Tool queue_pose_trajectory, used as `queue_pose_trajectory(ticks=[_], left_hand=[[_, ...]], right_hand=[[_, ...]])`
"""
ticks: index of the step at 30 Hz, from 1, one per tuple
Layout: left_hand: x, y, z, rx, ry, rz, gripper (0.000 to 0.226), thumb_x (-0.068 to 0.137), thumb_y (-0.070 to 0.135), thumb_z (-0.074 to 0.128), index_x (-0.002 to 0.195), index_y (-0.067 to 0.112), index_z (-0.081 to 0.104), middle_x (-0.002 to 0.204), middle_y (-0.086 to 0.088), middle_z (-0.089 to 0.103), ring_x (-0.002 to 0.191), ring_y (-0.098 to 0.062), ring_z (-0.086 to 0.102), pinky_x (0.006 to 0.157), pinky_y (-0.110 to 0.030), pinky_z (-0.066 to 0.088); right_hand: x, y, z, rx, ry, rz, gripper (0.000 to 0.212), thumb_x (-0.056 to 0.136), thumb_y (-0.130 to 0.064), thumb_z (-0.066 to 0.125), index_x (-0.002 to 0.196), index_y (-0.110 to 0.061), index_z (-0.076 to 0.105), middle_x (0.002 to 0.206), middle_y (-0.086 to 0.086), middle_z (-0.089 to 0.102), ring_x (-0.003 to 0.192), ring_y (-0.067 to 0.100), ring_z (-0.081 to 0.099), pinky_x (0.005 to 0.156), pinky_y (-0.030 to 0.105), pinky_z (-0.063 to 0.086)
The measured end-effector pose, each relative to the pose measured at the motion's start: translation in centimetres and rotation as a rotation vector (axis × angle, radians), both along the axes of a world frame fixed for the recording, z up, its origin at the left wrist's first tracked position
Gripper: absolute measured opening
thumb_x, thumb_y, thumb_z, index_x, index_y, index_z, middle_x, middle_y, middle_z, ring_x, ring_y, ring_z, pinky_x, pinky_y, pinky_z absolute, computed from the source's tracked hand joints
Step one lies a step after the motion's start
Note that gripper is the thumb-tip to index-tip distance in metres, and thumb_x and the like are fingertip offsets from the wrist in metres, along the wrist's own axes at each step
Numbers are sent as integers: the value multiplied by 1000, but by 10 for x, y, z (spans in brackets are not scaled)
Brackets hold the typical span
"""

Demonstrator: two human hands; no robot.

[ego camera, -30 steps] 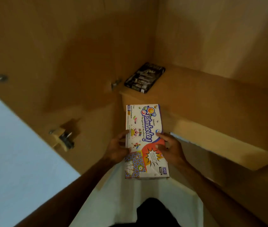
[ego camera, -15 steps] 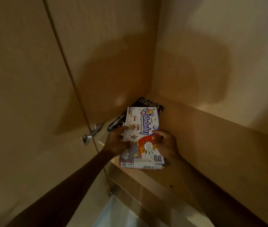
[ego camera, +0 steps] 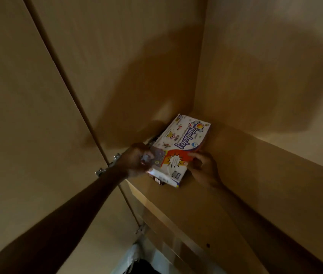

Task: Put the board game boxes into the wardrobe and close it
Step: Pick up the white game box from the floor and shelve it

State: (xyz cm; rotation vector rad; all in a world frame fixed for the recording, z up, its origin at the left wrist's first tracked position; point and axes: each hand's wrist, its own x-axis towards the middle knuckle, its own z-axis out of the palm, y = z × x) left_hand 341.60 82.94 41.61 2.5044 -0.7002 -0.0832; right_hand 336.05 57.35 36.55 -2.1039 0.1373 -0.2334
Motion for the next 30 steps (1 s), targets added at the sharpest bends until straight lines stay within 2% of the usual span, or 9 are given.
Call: queue_pose_trajectory(ticks=[3,5,9,13,16,19,21,26,30], left_hand=[[-6,5,-14,-51,-90,151,18,72,11,78,83,24,75,100,5,73,98,-10,65,87,-31,54],[-12,3,-19,-20,-162,250,16,78,14,73,89,24,75,104,4,71,100,-13,63,88,-30,52],[-25,-1,-24,-19,-235,324,25,83,6,66,102,21,74,109,-4,71,94,-21,67,82,-34,56],[-31,3,-29,-55,-233,330,41,79,-6,60,112,16,69,116,-4,69,106,-22,64,87,-21,45],[-37,2,-30,-68,-219,303,49,77,-13,57,120,10,65,122,-8,66,114,-25,58,93,-19,38],[-44,2,-36,-53,-166,313,57,81,-9,57,135,9,54,140,-9,53,134,-26,43,109,-24,29],[-50,3,-41,-85,-141,320,56,82,-2,58,136,11,53,143,-8,50,136,-26,41,113,-30,31],[-92,10,-56,-438,120,644,34,85,10,67,118,17,66,120,0,67,96,-11,61,80,-15,47],[-151,31,-71,-611,216,787,24,89,13,66,113,12,68,109,2,71,85,-3,65,71,-7,51]], right_hand=[[-5,14,7,-38,-47,102,31,77,-14,79,107,-11,71,126,-4,48,119,11,49,86,13,47],[-7,23,11,-96,-28,183,38,72,-21,82,107,-12,72,125,-7,43,119,7,43,94,19,44],[-4,36,8,-176,-58,221,43,65,-22,87,104,-9,75,134,5,49,121,5,36,101,23,37],[3,46,1,-164,-26,204,47,58,-43,83,97,-18,77,134,6,51,127,25,46,99,46,49],[5,45,-8,-204,-13,208,54,54,-57,73,96,-24,76,134,3,51,126,27,46,95,47,51],[3,43,-9,-201,-10,232,48,60,-49,78,99,-22,75,138,3,48,129,27,42,97,48,49],[-3,45,-6,-176,-6,222,43,66,-41,80,102,-20,74,139,4,47,130,26,40,100,47,48],[-38,61,-2,-52,-144,178,26,76,-17,77,101,-12,71,114,-1,55,105,13,57,87,36,55],[-72,84,-11,69,-113,250,28,77,-26,72,103,-18,70,115,-6,52,97,13,61,74,24,55]])
